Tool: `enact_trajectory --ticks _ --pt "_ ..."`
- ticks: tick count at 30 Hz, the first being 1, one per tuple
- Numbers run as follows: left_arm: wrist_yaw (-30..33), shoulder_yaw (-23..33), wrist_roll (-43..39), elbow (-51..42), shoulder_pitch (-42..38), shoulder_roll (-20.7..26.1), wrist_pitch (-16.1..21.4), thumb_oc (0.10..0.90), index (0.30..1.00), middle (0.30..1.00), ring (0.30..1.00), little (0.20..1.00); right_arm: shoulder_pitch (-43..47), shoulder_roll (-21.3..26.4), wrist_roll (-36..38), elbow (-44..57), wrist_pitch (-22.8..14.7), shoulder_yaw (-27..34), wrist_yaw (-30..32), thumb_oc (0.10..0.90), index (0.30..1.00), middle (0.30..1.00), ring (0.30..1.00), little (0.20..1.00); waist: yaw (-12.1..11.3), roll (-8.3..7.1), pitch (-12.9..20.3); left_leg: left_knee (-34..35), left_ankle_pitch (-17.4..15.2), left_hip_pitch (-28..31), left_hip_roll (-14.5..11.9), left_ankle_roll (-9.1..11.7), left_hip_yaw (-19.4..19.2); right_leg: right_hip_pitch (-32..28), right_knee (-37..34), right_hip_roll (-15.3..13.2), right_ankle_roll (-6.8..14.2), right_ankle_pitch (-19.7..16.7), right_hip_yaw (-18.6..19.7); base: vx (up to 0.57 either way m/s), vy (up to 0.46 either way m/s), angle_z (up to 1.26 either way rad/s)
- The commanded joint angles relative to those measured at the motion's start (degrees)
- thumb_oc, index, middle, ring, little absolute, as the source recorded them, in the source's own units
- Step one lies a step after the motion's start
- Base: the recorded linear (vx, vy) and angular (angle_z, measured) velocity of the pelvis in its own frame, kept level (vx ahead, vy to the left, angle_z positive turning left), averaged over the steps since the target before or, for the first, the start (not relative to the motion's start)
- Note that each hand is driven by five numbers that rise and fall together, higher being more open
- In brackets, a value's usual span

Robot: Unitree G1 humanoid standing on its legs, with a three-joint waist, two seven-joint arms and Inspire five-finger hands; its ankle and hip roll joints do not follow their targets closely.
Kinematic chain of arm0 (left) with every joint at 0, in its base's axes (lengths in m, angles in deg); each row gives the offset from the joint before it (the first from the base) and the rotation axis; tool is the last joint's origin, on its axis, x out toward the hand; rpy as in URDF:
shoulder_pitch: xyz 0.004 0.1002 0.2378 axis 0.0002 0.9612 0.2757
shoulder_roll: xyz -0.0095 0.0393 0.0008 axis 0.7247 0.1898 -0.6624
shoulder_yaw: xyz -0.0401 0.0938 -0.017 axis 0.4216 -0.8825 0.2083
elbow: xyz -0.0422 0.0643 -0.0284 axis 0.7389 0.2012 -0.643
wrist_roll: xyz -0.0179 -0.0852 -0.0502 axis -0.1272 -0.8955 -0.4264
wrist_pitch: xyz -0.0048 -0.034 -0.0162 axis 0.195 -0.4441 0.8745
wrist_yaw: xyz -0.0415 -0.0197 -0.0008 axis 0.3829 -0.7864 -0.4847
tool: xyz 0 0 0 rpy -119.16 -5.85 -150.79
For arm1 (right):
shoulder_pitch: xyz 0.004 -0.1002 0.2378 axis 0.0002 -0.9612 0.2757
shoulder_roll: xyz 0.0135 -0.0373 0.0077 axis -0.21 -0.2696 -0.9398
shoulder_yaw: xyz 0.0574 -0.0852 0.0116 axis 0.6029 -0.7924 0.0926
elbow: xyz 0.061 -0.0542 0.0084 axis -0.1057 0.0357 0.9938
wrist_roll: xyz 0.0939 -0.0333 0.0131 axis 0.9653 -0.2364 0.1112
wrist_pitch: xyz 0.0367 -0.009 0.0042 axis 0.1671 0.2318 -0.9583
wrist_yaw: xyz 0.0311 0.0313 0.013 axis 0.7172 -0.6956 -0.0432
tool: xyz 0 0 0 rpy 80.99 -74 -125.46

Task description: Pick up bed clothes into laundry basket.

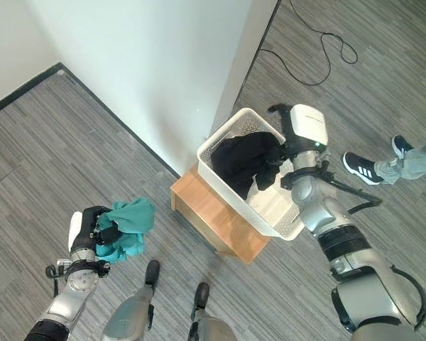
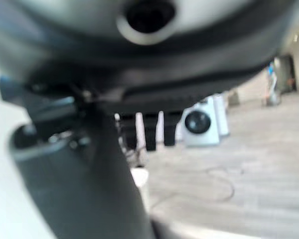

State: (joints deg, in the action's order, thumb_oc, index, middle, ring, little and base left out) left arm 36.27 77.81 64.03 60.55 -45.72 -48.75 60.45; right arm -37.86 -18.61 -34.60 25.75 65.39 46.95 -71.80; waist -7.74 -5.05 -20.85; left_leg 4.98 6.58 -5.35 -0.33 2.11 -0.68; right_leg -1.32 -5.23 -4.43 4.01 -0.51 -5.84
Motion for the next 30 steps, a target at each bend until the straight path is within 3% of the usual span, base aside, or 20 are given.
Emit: enact_trajectory --ticks 1,4,7,11,12,15,16,17,20,24,30 --pt "2.9 1.4 2.1 -3.5 0.3 1.5 3.5 0.4 0.3 0.3 0.3 0.3 2.7 8.6 -1.1 6.3 -0.7 4.7 4.4 0.8 0.9 0.9 0.9 0.9 2.4 -1.24 8.1 0.0 -7.3 2.1 -1.0 2.1 -3.4 0.5 0.4 -3.6 5.0 1.2 2.5 0.06 -0.001 -0.06" --pt "5.3 5.9 3.9 -4.5 0.9 1.7 2.7 0.4 0.3 0.3 0.3 0.3 -9.2 9.5 -0.3 15.5 -2.7 17.3 7.3 0.8 0.9 0.9 0.9 0.9 5.1 0.0 9.6 0.0 -8.1 3.7 -1.0 2.0 -3.8 -0.4 0.4 -3.7 5.1 1.4 3.2 0.05 -0.022 -0.07" --pt "7.8 8.7 6.0 -5.6 0.4 2.5 1.9 0.4 0.3 0.3 0.3 0.3 -20.8 5.8 0.2 20.1 -4.2 26.9 9.3 0.8 0.9 0.9 0.9 0.9 6.3 0.92 10.6 0.0 -8.7 4.8 -1.0 1.8 -4.2 -0.9 0.4 -3.8 5.3 1.5 3.7 0.05 -0.017 -0.08" --pt "10.7 11.7 8.6 -6.8 -0.8 4.3 0.5 0.4 0.3 0.3 0.3 0.3 -32.9 -2.6 1.8 21.7 -5.1 34.2 11.1 0.8 0.9 0.9 0.9 0.9 7.7 1.87 11.6 0.0 -9.2 5.9 -1.1 1.6 -4.7 -1.5 0.4 -3.9 5.3 1.7 4.3 0.04 -0.017 -0.09" --pt "12.6 13.4 10.5 -8.9 -1.5 5.2 0.1 0.4 0.3 0.3 0.3 0.3 -39.4 -9.6 3.6 21.0 -5.8 36.5 12.1 0.8 0.9 0.9 0.9 0.9 8.9 2.47 12.1 0.0 -9.4 6.4 -1.2 1.4 -4.9 -1.8 0.5 -3.9 5.2 1.7 4.7 0.06 -0.03 -0.09" --pt "13.6 13.2 11.9 -13.1 -4.5 5.5 0.6 0.4 0.3 0.3 0.3 0.3 -44.7 -17.4 7.5 12.3 -6.5 34.6 12.6 0.8 0.9 0.9 0.9 0.9 10.5 3.3 12.5 0.0 -9.4 7.0 -1.2 1.1 -5.2 -1.9 0.7 -3.8 5.1 1.5 5.5 0.01 -0.022 -0.1" --pt "13.6 13.3 11.9 -13.2 -4.4 5.7 0.5 0.4 0.3 0.3 0.3 0.3 -44.4 -17.5 7.7 11.6 -6.9 34.3 12.9 0.8 0.9 0.9 0.9 0.9 10.5 3.12 12.5 0.0 -9.5 7.0 -1.2 1.1 -5.2 -2.0 0.7 -3.8 5.1 1.6 5.5 -0.05 -0.007 -0.18" --pt "13.0 11.3 12.9 -16.5 -7.1 5.6 1.2 0.4 0.3 0.3 0.3 0.3 -45.3 -20.5 9.5 1.0 -6.6 29.8 11.9 0.8 0.9 0.9 0.9 0.9 11.6 3.56 12.2 0.0 -9.3 7.1 -1.2 0.9 -5.7 -1.8 0.8 -3.7 5.1 1.3 6.2 -0.06 0.004 -0.22" --pt "11.6 8.6 13.9 -17.9 -9.3 5.3 1.5 0.4 0.3 0.3 0.3 0.3 -44.8 -21.9 10.2 -9.4 -6.8 25.0 10.5 0.8 0.9 0.9 0.9 0.9 12.4 3.74 12.0 0.0 -9.4 7.4 -1.3 0.8 -6.5 -1.6 0.9 -3.7 5.1 0.9 6.9 -0.05 0.012 -0.15" --pt "7.1 0.0 13.6 -19.5 -18.7 5.4 2.8 0.4 0.3 0.3 0.3 0.3 -45.6 -26.1 9.1 -32.2 -5.1 15.5 5.9 0.8 0.9 0.9 0.9 0.9 14.5 4.46 11.5 0.0 -9.1 8.1 -1.4 1.0 -7.6 -1.7 0.9 -3.7 5.2 0.6 8.0 -0.04 -0.004 -0.22" --pt "5.1 -2.7 11.6 -24.1 -25.5 4.6 4.6 0.4 0.3 0.3 0.3 0.3 -49.7 -31.1 9.6 -43.3 -4.5 14.1 3.3 0.8 0.9 0.9 0.9 0.9 16.8 5.19 11.3 0.0 -9.1 8.7 -1.6 1.1 -8.7 -1.4 0.9 -3.6 5.3 0.4 9.3 -0.02 0.017 -0.16"
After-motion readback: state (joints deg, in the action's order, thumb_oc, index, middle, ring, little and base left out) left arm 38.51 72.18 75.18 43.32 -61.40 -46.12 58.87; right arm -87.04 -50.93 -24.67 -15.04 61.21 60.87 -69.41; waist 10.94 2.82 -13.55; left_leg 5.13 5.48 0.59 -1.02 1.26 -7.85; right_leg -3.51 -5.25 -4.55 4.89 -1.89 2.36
